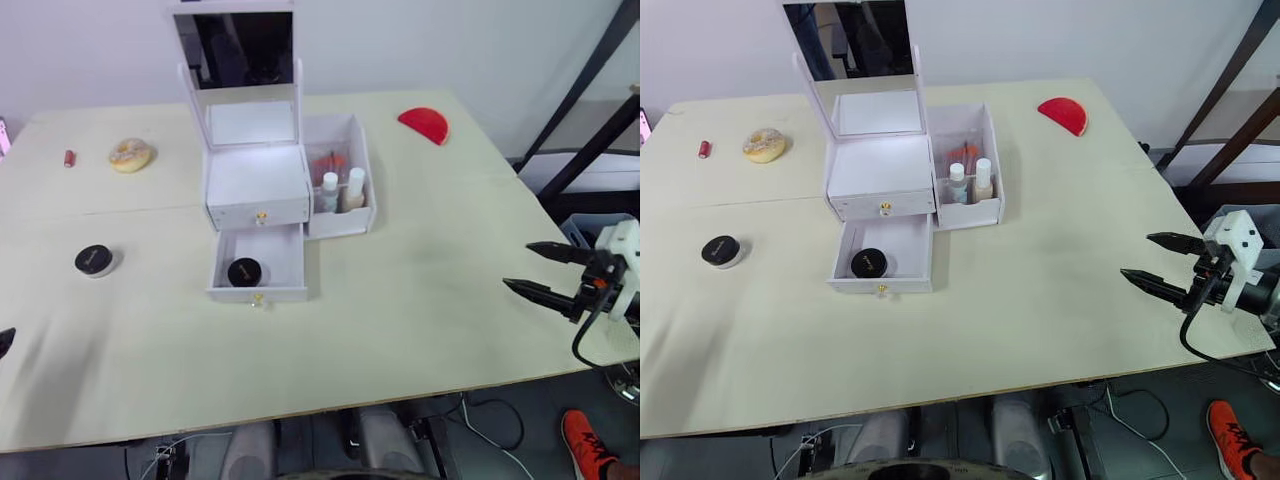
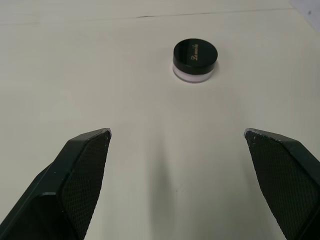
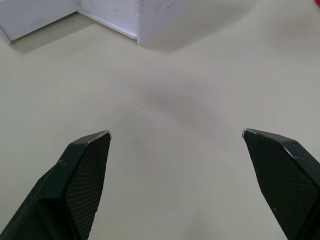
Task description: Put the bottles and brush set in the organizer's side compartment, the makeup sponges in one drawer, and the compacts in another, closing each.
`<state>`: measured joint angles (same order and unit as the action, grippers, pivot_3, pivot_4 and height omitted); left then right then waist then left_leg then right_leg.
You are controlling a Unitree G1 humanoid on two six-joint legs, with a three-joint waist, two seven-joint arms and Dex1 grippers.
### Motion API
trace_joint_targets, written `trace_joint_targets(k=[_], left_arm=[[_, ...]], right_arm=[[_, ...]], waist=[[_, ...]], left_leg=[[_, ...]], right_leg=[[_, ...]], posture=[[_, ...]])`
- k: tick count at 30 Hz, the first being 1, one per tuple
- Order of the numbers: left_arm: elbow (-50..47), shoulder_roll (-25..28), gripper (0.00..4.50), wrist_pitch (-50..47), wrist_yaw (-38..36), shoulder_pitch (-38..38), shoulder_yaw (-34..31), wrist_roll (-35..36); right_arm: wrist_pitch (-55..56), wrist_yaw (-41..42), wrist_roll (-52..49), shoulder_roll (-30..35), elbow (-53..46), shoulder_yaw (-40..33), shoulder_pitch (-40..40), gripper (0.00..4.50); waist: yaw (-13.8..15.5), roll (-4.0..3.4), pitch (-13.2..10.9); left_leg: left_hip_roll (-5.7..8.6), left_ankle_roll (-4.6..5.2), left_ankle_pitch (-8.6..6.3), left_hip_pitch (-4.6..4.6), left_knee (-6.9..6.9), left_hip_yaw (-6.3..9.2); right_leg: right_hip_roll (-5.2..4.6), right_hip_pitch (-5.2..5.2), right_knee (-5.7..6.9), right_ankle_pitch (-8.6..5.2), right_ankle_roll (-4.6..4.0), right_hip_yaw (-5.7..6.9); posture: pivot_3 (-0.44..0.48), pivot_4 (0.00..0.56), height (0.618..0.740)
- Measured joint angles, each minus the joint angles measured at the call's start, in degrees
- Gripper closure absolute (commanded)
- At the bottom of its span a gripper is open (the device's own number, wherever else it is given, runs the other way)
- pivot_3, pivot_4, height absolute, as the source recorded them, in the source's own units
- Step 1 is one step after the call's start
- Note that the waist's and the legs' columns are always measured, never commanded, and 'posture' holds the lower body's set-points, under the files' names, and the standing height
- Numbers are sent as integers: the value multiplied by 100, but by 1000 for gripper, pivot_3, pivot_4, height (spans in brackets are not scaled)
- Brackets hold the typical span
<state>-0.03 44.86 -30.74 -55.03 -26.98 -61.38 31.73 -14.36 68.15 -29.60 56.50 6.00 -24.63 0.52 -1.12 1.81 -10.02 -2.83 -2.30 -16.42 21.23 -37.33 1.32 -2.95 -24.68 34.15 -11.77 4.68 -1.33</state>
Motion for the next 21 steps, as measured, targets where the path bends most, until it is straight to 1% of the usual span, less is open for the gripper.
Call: trace_joint_targets(k=[5,9,14,21], left_arm=[[3,73,9,96,-21,13,50,-1],[60,201,9,145,-133,11,72,2],[193,315,9,161,-240,-28,106,0],[219,320,9,160,-296,-157,153,-1]], right_arm=[[-14,43,8,-31,-175,41,-61,0],[-15,267,5,-18,-245,56,-80,0],[-14,526,10,115,-216,103,78,0],[-50,608,9,222,-232,110,222,0]], waist=[[-4,0,1],[4,0,1],[4,-1,1],[1,-1,1]], left_leg=[[-1,1,0,0,11,-2],[-1,1,0,4,21,-4],[-1,1,1,3,17,-8],[-1,1,0,2,17,-8]], right_leg=[[1,-3,5,1,-2,0],[3,-9,4,1,-2,0],[2,-10,4,1,-2,-2],[2,-10,5,1,-2,-2]], posture=[[0,150,739],[0,150,739],[0,150,739],[0,150,739]])
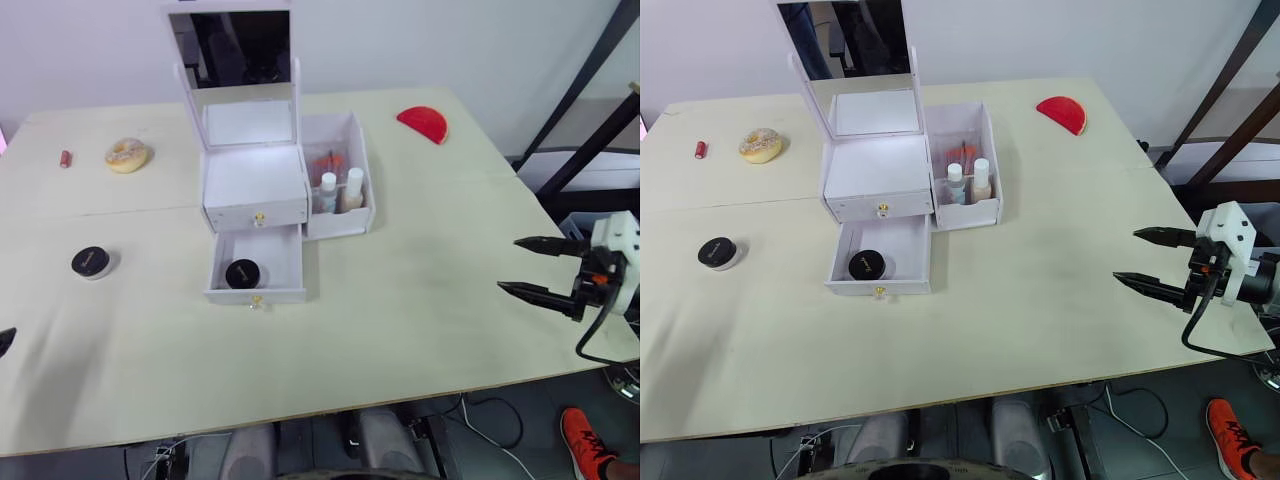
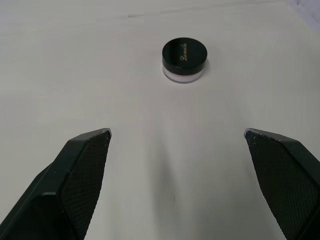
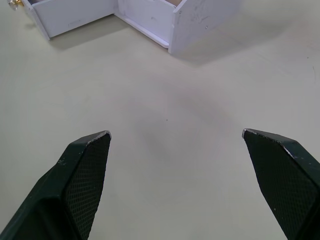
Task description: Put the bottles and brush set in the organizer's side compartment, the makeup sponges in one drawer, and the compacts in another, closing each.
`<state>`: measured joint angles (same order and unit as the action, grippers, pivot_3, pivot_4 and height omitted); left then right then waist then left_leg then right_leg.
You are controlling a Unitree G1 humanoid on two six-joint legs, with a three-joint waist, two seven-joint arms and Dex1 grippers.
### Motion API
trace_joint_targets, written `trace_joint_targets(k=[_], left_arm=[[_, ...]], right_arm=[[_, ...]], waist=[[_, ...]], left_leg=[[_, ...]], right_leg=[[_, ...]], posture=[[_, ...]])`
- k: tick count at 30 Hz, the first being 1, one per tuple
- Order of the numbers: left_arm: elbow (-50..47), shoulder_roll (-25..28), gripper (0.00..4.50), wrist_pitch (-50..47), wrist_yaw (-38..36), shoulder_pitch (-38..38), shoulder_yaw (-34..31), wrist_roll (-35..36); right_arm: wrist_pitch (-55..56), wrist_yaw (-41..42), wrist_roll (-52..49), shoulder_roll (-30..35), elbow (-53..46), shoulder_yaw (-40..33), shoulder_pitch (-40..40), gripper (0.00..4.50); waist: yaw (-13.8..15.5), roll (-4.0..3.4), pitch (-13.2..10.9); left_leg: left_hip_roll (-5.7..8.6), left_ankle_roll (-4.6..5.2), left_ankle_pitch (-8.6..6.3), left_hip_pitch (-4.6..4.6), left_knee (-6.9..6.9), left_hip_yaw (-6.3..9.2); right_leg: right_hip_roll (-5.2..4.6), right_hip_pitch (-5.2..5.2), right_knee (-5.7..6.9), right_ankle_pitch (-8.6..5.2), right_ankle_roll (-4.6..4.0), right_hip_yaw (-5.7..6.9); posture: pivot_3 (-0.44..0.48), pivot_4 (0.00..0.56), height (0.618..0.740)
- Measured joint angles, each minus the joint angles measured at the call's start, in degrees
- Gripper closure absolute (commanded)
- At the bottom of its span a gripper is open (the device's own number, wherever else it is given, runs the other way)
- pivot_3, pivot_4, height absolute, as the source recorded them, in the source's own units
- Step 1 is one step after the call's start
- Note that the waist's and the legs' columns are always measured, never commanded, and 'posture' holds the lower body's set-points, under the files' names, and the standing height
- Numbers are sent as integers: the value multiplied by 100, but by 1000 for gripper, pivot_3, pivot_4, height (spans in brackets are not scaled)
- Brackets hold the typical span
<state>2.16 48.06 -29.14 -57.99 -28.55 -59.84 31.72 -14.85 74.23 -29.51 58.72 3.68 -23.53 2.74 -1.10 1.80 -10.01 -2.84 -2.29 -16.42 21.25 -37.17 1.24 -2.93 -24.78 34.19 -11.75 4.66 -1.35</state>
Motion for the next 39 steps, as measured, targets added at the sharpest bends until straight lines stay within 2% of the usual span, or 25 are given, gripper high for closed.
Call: trace_joint_targets(k=[3,6,11,15,19,25,33,39], left_arm=[[-63,-39,9,0,76,5,43,0],[-459,-421,9,-23,622,295,209,-6],[-1377,-1420,9,-368,2177,1190,1115,-59],[-1359,-1586,9,-538,2844,1691,1744,-261],[-811,-1424,9,-391,3283,2436,2153,-651],[24,-1183,9,-195,3454,3166,2803,-1126],[1910,-963,9,442,3535,4288,3360,-1658],[2626,-900,9,777,3373,4690,3440,-1699]], right_arm=[[-191,-50,-86,-4,-264,0,0,0],[-629,-352,-410,-171,-1038,87,193,0],[-1448,-1228,-944,-634,-2679,918,990,0],[-2076,-1932,-966,-979,-3185,1675,1733,0],[-2485,-2370,-1009,-1257,-3635,2232,2285,0],[-2688,-2649,-955,-1515,-3841,2769,2406,0],[-2785,-2790,-951,-1516,-3964,2781,2377,0],[-2871,-2886,-969,-1512,-4073,2753,2313,0]], waist=[[4,-2,0],[10,-9,2],[29,2,9],[43,12,13],[48,11,14],[47,12,14],[44,13,15],[55,13,15]], left_leg=[[0,0,0,1,2,0],[0,0,0,0,1,0],[-3,1,1,-5,-16,13],[-3,2,2,-3,-17,16],[-3,3,3,-1,-12,28],[-3,3,3,4,-10,26],[-3,4,3,-2,-12,28],[-3,4,3,-2,-12,28]], right_leg=[[0,-2,2,0,0,0],[1,0,4,1,0,-1],[13,14,16,7,-6,-2],[16,15,16,23,-31,-2],[24,16,15,23,-34,1],[23,15,11,23,-33,1],[24,17,20,25,-33,2],[23,17,23,25,-32,3]], posture=[[0,150,739],[0,150,739],[0,150,739],[0,150,739],[0,150,739],[0,150,739],[0,150,739],[0,150,739]])
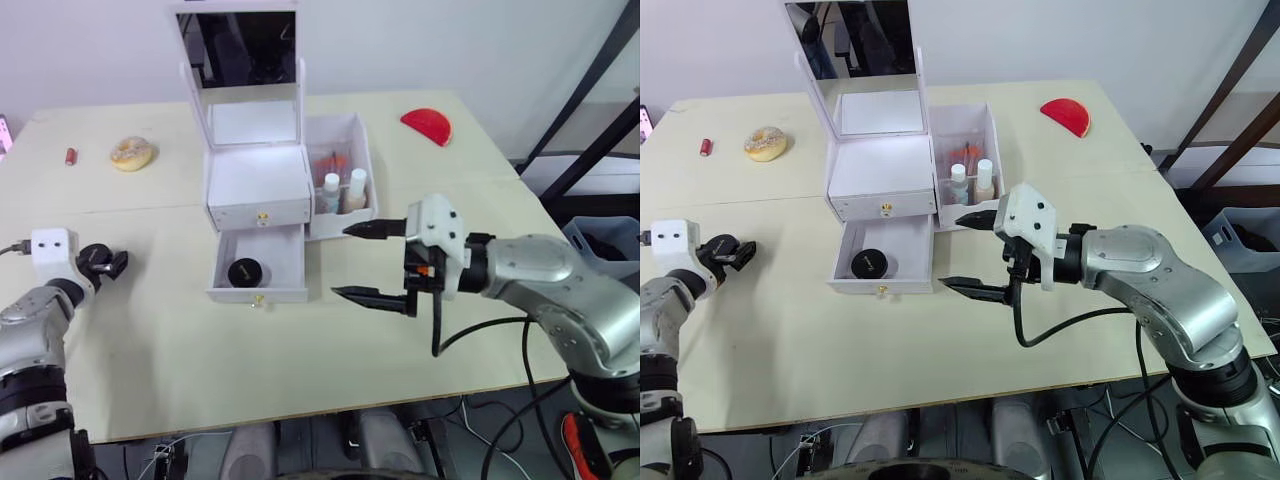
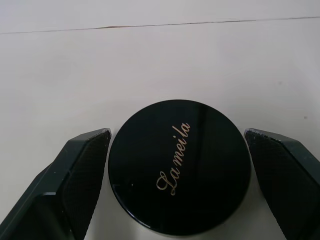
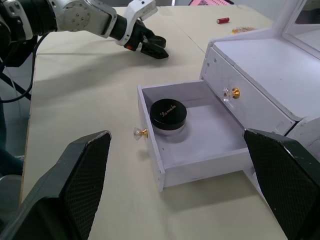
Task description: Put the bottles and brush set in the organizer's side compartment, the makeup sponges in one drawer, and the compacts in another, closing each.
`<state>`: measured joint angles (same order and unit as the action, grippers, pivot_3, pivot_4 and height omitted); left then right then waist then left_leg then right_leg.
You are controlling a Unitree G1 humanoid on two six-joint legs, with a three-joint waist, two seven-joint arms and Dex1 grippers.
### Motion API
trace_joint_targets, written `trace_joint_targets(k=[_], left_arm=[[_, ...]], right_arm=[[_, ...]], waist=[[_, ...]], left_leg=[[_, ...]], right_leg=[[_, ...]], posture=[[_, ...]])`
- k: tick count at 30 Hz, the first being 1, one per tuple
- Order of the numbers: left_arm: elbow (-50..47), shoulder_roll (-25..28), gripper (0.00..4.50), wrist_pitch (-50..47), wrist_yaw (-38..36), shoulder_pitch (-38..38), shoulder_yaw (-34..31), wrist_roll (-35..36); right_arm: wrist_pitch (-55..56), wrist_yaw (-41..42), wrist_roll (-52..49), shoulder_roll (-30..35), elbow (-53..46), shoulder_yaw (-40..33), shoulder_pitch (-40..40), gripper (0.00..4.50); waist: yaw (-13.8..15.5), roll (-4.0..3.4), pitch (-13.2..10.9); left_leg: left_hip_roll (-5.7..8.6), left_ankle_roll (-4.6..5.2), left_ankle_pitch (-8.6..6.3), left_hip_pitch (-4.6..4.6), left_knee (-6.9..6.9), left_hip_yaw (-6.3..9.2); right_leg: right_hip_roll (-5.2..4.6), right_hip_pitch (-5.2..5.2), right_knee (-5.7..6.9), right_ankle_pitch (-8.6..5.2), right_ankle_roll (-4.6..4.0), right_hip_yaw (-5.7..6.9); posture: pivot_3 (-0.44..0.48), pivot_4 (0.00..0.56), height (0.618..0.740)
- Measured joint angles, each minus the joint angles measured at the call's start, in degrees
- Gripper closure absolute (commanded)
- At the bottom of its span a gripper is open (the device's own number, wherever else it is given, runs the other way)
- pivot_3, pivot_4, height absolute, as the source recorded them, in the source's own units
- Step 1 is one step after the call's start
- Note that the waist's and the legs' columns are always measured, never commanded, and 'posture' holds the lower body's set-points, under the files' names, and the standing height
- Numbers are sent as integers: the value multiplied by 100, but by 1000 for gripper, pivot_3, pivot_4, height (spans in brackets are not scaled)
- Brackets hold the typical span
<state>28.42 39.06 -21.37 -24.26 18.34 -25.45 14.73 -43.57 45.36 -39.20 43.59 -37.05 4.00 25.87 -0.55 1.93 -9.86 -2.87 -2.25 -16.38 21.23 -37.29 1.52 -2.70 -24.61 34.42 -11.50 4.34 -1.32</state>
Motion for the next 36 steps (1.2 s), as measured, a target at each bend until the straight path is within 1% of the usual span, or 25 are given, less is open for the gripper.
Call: trace_joint_targets(k=[2,3,4,5,7,11,16,21,24,25,27,30,33,36], left_arm=[[124,0,9,80,-42,50,3,-3],[149,0,250,107,-56,53,5,-3],[173,0,518,136,-63,55,6,-2],[184,-2,879,169,-91,54,30,3],[183,-8,1832,187,-152,51,58,13],[168,-8,1808,188,-144,40,59,10],[-79,-8,1808,165,-70,-90,137,-26],[-456,-8,1808,48,5,-236,151,-15],[-923,35,1808,-126,-108,-234,132,163],[-1135,97,1808,-216,-244,-248,129,261],[-1783,386,1808,-457,-805,-314,130,632],[-2691,858,1808,-859,-1757,-332,59,1384],[-3320,1104,1808,-1362,-2650,-329,57,2196],[-3690,1293,1808,-1737,-3420,-317,414,2674]], right_arm=[[-35,-27,-36,0,-54,-4,-19,0],[-58,-40,-44,1,-88,-4,-27,0],[-71,-51,-50,1,-114,-4,-30,0],[-84,-58,-53,1,-123,-5,-31,0],[-111,-72,-57,1,-126,-5,-32,0],[-118,-95,-69,2,-126,-8,-33,0],[-119,-106,-114,1,-126,-8,-32,0],[-119,-127,-152,0,-126,-7,-32,0],[-119,-139,-155,0,-126,-7,-32,0],[-120,-144,-157,2,-128,-7,-33,0],[-123,-149,-158,19,-130,-11,-74,0],[-123,-147,-155,31,-130,-11,-128,0],[-119,-145,-152,35,-128,-11,-139,0],[-110,-140,-150,44,-122,-27,-194,0]], waist=[[-4,0,0],[-5,0,0],[-6,0,0],[-8,0,0],[-12,0,0],[-12,0,0],[-13,0,0],[-6,1,-1],[-2,2,-1],[-6,3,-1],[-15,9,-2],[-15,2,-5],[-23,-2,-7],[-26,-3,-7]], left_leg=[[0,0,0,-2,-2,0],[0,0,0,-4,-2,0],[0,0,0,-6,-2,0],[0,0,0,-7,-2,0],[0,0,0,-9,-2,0],[0,0,0,-11,-1,0],[0,0,0,-8,-1,-1],[0,0,0,-4,0,1],[0,-1,0,0,-2,2],[0,-1,0,2,-2,2],[-1,-1,0,5,1,2],[-1,-1,0,7,7,-1],[-1,-1,0,7,10,-3],[-1,0,0,5,10,-2]], right_leg=[[0,0,4,0,0,0],[-1,1,6,0,0,0],[-1,2,8,0,-1,0],[-1,2,9,0,-1,0],[-1,3,10,0,-1,-1],[0,2,13,0,-1,0],[-2,3,8,0,0,-1],[-2,2,4,-1,0,1],[-3,2,1,0,0,2],[-3,2,-1,0,-1,2],[-2,-2,-5,-1,-1,2],[-6,-5,-13,-2,-1,2],[-5,-5,-15,-3,0,1],[-2,-5,-14,-3,0,1]], posture=[[0,150,739],[0,150,739],[0,150,739],[0,150,739],[0,150,739],[0,150,739],[0,150,739],[0,150,739],[0,150,739],[0,150,739],[0,150,739],[0,150,739],[0,150,739],[0,150,739]])
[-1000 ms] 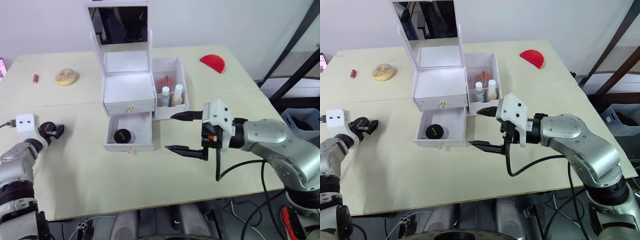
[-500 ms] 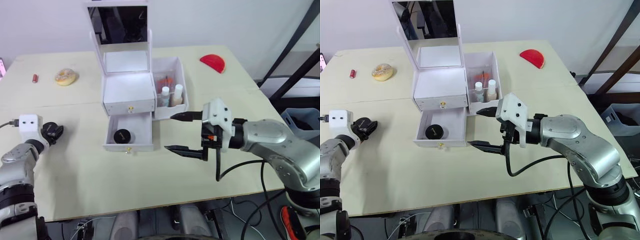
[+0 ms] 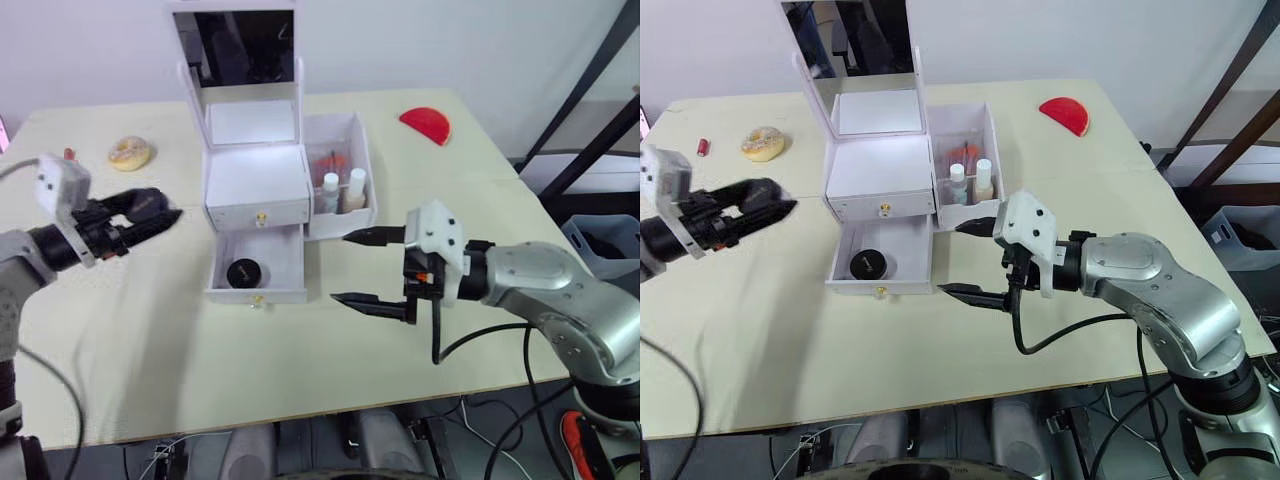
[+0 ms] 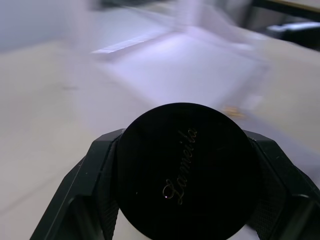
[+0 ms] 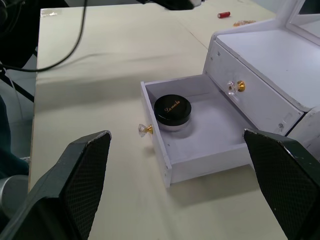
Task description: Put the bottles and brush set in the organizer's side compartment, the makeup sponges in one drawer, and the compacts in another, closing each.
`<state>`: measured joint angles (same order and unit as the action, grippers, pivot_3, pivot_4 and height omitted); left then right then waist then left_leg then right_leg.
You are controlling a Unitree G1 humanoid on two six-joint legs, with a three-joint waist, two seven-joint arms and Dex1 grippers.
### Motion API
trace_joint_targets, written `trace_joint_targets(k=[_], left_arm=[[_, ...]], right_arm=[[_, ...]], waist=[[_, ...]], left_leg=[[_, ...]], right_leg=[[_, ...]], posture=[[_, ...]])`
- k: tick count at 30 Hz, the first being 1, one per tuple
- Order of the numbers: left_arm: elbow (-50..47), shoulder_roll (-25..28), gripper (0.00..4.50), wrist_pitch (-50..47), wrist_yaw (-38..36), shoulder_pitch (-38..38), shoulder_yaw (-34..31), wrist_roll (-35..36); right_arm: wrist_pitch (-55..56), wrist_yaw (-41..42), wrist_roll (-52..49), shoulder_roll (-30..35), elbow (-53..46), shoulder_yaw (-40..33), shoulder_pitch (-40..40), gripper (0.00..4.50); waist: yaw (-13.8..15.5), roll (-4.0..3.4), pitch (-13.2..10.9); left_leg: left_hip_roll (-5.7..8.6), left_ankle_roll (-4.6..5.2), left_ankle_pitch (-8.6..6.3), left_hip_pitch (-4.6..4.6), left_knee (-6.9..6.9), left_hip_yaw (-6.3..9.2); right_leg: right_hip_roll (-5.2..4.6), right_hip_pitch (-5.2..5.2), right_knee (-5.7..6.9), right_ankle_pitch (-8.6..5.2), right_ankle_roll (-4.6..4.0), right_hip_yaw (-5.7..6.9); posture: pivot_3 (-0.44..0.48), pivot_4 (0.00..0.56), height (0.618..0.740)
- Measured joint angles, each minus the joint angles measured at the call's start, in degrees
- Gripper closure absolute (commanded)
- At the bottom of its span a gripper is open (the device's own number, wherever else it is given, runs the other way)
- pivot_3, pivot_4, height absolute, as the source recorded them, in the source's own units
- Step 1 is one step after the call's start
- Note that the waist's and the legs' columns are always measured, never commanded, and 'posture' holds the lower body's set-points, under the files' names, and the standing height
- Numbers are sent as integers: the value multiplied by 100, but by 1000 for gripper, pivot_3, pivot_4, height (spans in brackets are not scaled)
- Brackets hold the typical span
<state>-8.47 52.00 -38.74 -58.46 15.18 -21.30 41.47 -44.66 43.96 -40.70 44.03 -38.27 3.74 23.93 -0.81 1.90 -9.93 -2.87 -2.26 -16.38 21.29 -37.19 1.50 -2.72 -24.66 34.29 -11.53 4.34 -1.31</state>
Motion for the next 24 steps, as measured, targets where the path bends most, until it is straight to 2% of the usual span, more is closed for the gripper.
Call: trace_joint_targets(k=[4,7,13,16,24], left_arm=[[-62,-47,1808,-57,-545,364,892,-45],[238,-372,1808,206,-772,933,1672,-452],[1277,-900,1808,1000,-1084,1505,2662,-1382],[1643,-1162,1808,1238,-1193,1626,2952,-1665],[2018,-1515,1808,1568,-1418,1925,3150,-2019]], right_arm=[[3,54,-2,110,11,-87,-104,0],[5,102,-3,221,7,-169,-145,0],[-48,-57,-10,243,-113,-292,-274,0],[-126,-216,-46,240,-276,-357,-365,0],[-313,-601,-214,204,-555,-470,-499,0]], waist=[[21,-2,-1],[22,-2,-1],[9,-2,-2],[19,-2,-2],[18,-2,-2]], left_leg=[[0,0,0,2,-6,2],[2,0,0,4,-12,2],[1,2,0,4,2,6],[1,2,0,10,-1,6],[2,2,0,8,-7,6]], right_leg=[[2,1,1,0,0,0],[3,6,0,0,0,-1],[10,0,0,-4,5,-2],[9,0,-3,-5,7,-2],[7,1,2,-4,7,-3]], posture=[[0,150,739],[0,150,739],[0,150,739],[0,150,739],[0,150,739]])
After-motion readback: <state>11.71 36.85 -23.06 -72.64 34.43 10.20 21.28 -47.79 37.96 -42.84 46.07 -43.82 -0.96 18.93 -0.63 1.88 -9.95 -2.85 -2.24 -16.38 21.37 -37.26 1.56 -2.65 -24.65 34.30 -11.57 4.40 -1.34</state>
